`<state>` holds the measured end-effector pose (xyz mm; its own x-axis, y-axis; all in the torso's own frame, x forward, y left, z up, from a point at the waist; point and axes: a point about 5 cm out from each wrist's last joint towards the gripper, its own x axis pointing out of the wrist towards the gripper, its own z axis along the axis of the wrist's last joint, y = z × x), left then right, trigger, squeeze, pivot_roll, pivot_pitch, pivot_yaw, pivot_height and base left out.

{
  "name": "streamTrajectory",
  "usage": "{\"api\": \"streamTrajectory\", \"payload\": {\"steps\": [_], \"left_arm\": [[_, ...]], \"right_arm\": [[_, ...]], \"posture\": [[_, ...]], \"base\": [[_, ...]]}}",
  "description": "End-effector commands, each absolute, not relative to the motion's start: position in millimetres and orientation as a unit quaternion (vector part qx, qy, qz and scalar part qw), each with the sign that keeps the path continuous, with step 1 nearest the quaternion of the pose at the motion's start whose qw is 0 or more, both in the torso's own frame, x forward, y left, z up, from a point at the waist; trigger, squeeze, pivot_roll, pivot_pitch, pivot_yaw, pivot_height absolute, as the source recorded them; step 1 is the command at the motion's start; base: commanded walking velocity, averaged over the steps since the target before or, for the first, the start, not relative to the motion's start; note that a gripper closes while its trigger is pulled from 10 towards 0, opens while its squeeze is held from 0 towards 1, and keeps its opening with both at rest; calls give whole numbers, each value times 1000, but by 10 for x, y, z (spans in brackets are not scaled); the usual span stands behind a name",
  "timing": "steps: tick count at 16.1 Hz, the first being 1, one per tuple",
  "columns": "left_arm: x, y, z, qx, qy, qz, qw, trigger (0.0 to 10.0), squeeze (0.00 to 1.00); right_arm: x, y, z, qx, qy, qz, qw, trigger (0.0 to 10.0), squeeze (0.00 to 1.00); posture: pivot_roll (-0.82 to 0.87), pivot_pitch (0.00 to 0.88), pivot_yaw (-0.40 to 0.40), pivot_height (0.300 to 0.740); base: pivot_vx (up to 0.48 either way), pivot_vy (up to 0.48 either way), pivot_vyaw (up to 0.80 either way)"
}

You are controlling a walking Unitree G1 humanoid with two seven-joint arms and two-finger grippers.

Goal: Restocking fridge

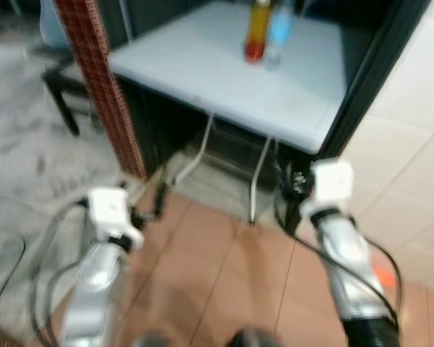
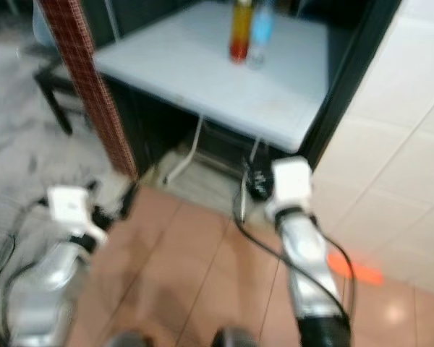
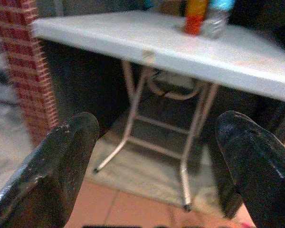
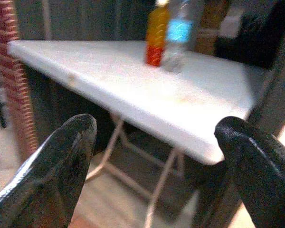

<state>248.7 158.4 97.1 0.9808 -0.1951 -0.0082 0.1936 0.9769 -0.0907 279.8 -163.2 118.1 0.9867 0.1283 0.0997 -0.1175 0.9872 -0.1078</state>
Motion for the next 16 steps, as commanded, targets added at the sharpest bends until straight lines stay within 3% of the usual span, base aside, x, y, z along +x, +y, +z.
{"api": "streamTrajectory", "payload": {"steps": [1,7,10,11,16], "left_arm": [[2497,1672,1018,-36,1,-87,996,10000,0],[2511,1657,1029,-56,4,-96,994,10000,0],[2534,1659,1036,-49,6,-97,994,10000,0],[2536,1626,1063,-55,1,-116,992,10000,86],[2586,1635,1055,-44,1,-100,994,10000,27]], "right_arm": [[2830,-1535,1316,-46,-89,80,992,10000,0],[2893,-1614,1295,-70,-67,48,994,10000,0],[2923,-1594,1295,-46,-69,36,996,10000,0],[2933,-1656,1270,-37,-57,19,998,10000,0],[2996,-1736,1317,-70,-64,7,995,10000,0]], "posture": [[18,74,-5,740],[14,74,1,740],[14,72,1,740],[17,69,-6,740],[11,77,-7,740]], "base": [[458,0,0],[424,40,0],[310,366,0],[289,382,0],[116,414,0]]}}
